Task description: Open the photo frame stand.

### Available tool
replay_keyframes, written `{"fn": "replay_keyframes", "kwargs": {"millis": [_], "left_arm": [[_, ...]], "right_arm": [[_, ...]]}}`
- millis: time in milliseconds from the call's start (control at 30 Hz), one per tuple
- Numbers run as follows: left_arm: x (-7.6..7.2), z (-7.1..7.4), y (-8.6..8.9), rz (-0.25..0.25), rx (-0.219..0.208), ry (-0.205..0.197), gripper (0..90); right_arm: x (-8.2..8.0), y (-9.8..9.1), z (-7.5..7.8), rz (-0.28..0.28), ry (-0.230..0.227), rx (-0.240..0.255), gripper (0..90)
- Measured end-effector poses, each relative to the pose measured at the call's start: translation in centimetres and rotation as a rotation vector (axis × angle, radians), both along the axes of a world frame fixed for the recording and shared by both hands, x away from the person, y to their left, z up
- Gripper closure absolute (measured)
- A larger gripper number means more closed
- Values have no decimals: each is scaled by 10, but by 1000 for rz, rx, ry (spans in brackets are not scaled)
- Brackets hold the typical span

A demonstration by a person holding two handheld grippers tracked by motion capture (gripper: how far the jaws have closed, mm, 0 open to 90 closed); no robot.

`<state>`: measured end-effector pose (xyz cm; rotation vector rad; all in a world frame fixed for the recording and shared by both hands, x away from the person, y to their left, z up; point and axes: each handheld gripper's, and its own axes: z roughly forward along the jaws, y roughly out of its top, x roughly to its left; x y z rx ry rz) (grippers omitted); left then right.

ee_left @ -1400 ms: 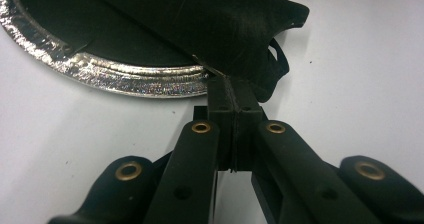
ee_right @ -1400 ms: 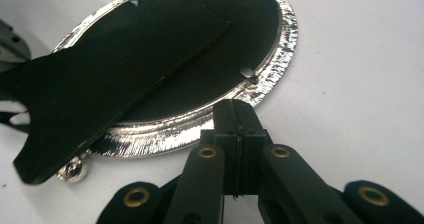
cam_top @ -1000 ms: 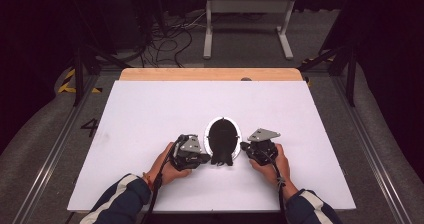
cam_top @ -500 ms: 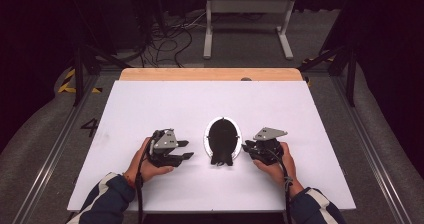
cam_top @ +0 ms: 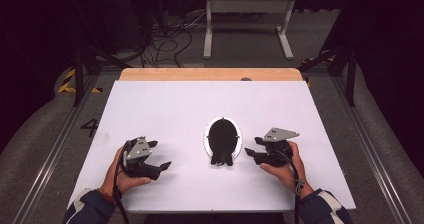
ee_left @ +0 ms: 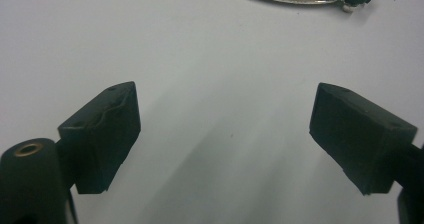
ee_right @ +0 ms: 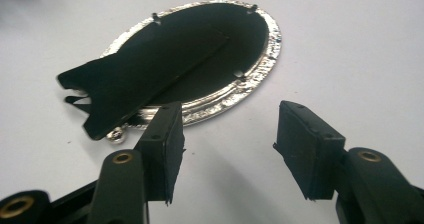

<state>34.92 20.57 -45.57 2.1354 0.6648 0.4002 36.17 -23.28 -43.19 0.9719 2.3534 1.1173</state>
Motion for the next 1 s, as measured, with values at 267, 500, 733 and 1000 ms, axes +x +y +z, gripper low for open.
{"fn": "replay_keyframes", "kwargs": {"millis": [267, 500, 733, 1000], "left_arm": [[-15, -2, 25, 49, -12, -5, 109], [-14, -2, 32, 82, -15, -2, 107], [-13, -4, 30, 72, -10, 10, 110], [-16, -3, 31, 72, -15, 8, 113]], "right_arm": [[-14, 5, -5, 2, 35, -78, 331], [-23, 19, -3, 72, 51, -83, 550], [-27, 34, -7, 125, 90, -99, 642], [-28, 48, -12, 149, 123, -119, 647]]}}
